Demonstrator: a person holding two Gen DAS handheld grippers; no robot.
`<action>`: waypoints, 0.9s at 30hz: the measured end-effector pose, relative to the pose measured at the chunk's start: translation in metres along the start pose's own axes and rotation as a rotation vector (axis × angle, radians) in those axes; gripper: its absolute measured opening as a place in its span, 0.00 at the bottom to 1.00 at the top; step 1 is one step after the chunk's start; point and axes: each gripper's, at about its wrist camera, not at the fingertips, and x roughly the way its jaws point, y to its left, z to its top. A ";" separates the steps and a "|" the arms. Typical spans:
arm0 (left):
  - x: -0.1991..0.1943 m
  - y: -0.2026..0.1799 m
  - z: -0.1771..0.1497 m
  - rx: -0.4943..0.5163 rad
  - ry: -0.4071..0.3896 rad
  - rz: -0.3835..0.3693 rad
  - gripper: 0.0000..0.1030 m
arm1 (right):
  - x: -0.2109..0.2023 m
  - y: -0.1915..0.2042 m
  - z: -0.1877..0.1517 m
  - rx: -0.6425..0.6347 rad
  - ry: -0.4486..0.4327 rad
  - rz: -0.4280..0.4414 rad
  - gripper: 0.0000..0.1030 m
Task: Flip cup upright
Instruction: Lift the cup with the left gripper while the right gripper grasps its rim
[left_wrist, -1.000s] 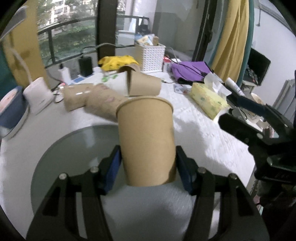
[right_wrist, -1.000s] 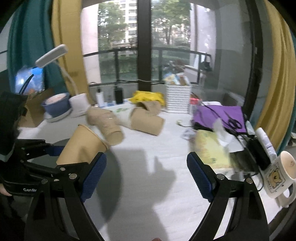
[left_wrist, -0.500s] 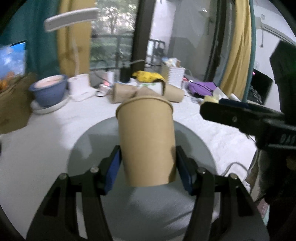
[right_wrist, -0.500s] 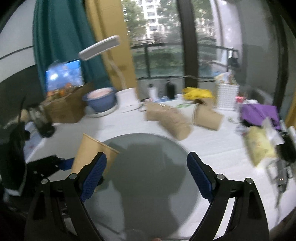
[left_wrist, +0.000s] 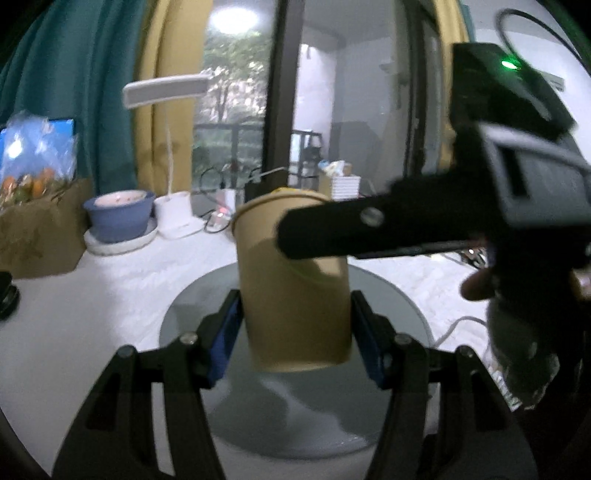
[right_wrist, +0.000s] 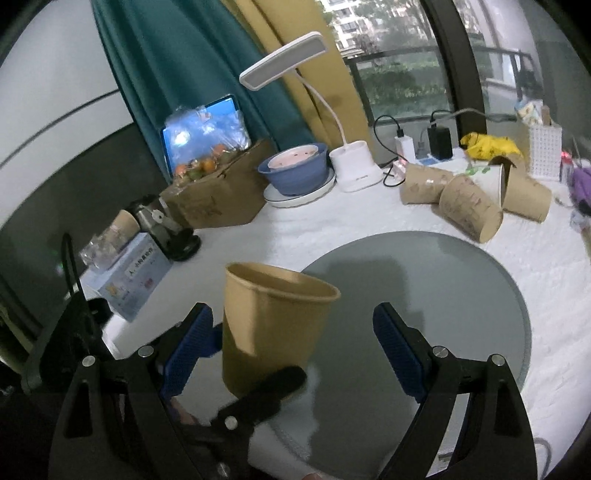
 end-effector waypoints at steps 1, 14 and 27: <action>-0.001 -0.004 0.000 0.025 -0.012 -0.009 0.57 | 0.000 -0.003 -0.001 0.018 0.003 0.021 0.88; -0.002 -0.030 0.000 0.113 -0.028 -0.067 0.58 | -0.010 -0.027 -0.005 0.114 0.012 0.109 0.71; 0.005 -0.028 -0.006 0.114 0.053 -0.094 0.65 | -0.007 -0.032 0.001 0.126 -0.006 0.084 0.69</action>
